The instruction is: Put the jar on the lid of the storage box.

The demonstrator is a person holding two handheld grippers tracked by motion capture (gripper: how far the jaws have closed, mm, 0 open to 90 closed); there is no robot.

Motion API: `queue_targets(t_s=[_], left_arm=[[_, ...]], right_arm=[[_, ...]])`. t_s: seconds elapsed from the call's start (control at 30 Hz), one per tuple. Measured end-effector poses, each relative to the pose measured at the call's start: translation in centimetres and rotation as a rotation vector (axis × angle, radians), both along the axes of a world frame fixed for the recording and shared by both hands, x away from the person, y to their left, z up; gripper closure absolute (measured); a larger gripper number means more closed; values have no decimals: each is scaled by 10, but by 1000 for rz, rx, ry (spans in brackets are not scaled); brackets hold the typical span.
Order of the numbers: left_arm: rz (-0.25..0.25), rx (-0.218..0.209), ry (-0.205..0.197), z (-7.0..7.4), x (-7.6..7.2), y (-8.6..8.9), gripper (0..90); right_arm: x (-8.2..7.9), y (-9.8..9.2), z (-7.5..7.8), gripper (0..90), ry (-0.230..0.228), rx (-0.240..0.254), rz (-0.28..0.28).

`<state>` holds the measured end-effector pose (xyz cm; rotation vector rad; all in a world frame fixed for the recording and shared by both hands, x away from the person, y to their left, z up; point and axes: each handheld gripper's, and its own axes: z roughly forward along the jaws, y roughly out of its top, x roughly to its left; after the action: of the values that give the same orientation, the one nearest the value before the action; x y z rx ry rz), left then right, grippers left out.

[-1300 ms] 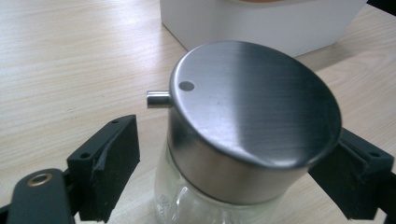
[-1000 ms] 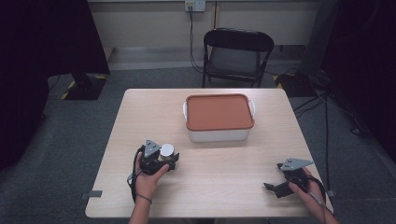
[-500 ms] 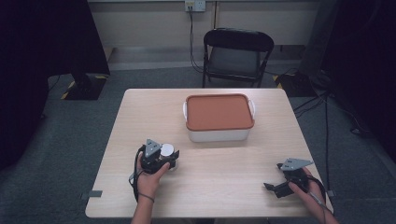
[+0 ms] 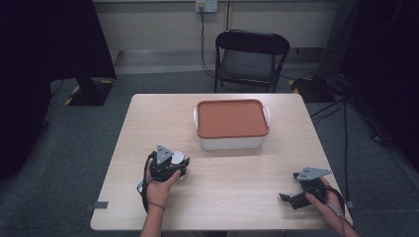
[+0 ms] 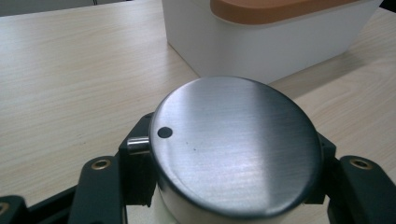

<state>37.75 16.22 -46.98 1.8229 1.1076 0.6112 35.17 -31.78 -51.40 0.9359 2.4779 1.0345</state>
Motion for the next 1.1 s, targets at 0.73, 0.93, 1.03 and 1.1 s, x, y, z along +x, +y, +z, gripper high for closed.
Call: queue_targets(t_s=[0.73, 0.93, 1.03, 1.1], left_arm=[[-59, -34, 13, 17, 6, -9, 386], [-80, -36, 18, 20, 9, -13, 387], [-86, -40, 19, 22, 10, -15, 387], [-94, -46, 18, 24, 11, -16, 387]], right_arm=[[0, 0, 0, 0, 0, 0, 0], [0, 0, 0, 0, 0, 0, 0], [0, 0, 0, 0, 0, 0, 0], [0, 0, 0, 0, 0, 0, 0]])
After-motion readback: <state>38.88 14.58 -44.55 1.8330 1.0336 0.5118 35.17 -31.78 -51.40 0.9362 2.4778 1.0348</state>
